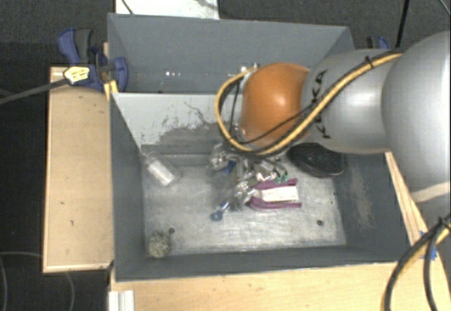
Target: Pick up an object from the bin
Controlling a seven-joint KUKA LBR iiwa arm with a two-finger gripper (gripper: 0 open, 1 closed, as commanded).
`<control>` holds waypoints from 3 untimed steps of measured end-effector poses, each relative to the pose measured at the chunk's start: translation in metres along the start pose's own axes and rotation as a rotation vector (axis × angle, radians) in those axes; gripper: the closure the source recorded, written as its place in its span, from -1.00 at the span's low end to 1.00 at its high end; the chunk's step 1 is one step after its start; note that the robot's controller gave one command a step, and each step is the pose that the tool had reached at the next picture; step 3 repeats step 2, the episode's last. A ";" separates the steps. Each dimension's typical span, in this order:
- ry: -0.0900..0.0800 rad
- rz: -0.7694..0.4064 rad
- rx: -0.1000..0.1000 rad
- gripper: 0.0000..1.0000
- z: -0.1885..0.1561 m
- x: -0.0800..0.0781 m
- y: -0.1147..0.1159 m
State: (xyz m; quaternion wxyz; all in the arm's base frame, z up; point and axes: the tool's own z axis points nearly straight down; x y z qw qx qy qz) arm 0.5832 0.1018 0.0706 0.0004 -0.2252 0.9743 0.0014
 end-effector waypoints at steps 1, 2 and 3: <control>-0.009 0.009 0.003 1.00 -0.004 -0.002 -0.002; -0.007 -0.336 0.006 1.00 -0.167 0.030 -0.003; -0.007 -0.336 0.006 1.00 -0.167 0.030 -0.003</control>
Offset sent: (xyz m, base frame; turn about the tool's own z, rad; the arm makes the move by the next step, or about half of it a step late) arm 0.0000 0.0000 0.0000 0.0000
